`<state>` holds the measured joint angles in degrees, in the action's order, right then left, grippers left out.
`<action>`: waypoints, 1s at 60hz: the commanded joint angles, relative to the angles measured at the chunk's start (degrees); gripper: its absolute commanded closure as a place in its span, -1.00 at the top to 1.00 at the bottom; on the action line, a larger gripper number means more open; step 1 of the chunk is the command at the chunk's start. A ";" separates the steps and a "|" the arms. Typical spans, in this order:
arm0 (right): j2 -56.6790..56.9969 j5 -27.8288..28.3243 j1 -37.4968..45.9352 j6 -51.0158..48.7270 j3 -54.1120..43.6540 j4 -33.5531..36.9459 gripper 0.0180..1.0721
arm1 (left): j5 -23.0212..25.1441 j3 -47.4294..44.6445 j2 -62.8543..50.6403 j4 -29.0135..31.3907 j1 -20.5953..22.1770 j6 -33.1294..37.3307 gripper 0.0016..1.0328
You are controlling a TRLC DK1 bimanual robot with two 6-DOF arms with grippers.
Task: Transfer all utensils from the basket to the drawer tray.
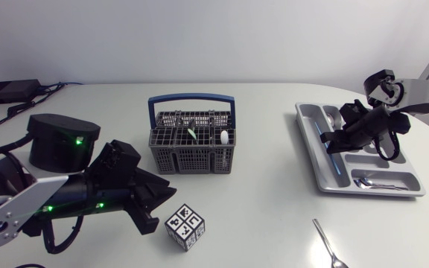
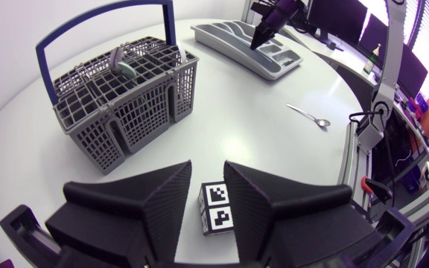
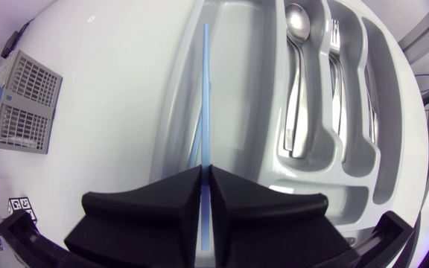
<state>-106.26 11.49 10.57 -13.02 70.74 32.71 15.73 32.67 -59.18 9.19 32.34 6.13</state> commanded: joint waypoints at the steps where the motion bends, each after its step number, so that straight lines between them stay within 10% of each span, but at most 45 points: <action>1: -1.85 -0.50 -0.55 2.03 1.15 -0.54 -0.54 | -0.43 -1.64 1.17 0.57 -0.52 1.08 -0.36; 7: -1.41 -0.50 -0.55 1.59 0.45 -0.72 0.00 | -0.43 -1.82 1.61 0.65 -0.87 1.16 -0.35; 20: 4.66 0.56 0.07 -3.95 -3.50 0.07 0.55 | -0.43 -2.17 2.05 0.65 -1.05 1.34 -0.35; 40: 22.32 -1.55 -0.55 -17.48 -18.53 3.15 0.51 | -0.35 -1.55 1.79 0.65 -0.70 1.43 -0.36; 60: 32.34 -1.11 -1.52 -29.08 -29.34 8.07 -0.51 | -3.86 2.75 -7.18 -1.81 6.60 0.99 -0.36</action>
<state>-75.07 10.31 9.50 -38.41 44.16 39.31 12.71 32.95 -63.77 8.47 37.21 6.31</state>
